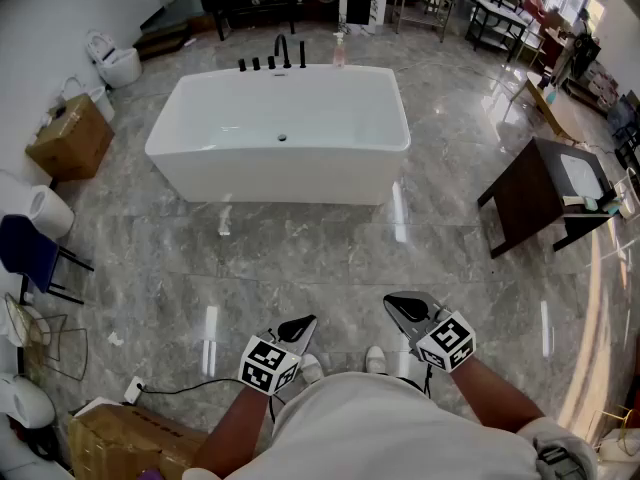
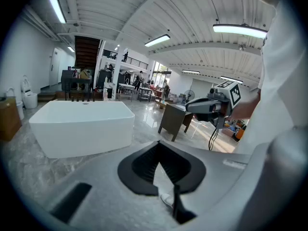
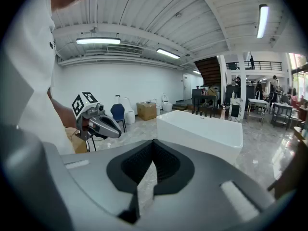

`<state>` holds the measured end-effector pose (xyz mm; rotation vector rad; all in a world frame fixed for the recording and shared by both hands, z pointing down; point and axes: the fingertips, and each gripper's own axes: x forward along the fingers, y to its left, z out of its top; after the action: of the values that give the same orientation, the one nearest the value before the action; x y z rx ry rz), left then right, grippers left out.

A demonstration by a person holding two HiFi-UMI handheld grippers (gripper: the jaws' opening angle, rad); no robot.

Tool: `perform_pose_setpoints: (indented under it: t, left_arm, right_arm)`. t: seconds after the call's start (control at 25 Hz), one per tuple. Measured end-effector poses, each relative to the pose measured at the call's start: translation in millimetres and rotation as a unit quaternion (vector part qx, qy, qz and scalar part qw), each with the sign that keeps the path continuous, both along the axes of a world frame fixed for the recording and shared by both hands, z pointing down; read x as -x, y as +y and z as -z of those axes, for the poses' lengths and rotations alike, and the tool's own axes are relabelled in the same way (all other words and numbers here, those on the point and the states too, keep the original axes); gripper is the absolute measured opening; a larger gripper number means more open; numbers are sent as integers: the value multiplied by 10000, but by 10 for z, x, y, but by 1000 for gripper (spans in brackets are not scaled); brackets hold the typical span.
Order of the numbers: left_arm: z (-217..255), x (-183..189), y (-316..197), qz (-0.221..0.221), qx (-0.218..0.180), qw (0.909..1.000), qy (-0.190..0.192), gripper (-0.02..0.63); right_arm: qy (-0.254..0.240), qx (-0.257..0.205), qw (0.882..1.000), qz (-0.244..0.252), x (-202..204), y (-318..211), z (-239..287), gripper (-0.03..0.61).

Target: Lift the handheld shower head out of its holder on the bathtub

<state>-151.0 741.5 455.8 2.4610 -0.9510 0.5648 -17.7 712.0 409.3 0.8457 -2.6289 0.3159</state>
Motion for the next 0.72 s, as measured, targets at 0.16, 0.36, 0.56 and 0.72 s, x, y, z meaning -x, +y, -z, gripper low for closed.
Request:
perform_pose_setpoints:
  t: [0.16, 0.36, 0.56, 0.72]
  left_arm:
    - [80, -432, -61, 24, -57, 10000, 64, 8]
    - [196, -1039, -185, -31, -146, 9999, -31, 8]
    - [187, -1484, -292, 37, -214, 9996, -166, 8]
    - [258, -1624, -600, 561, -419, 9975, -62, 212]
  right_arm:
    - [-11, -43, 10000, -52, -411, -80, 34, 11]
    - [2, 60, 10000, -25, -972, -187, -33, 11]
    - [-209, 80, 9997, 83, -1433, -295, -84, 12]
    - [-215, 78, 9994, 252, -1723, -292, -169, 12]
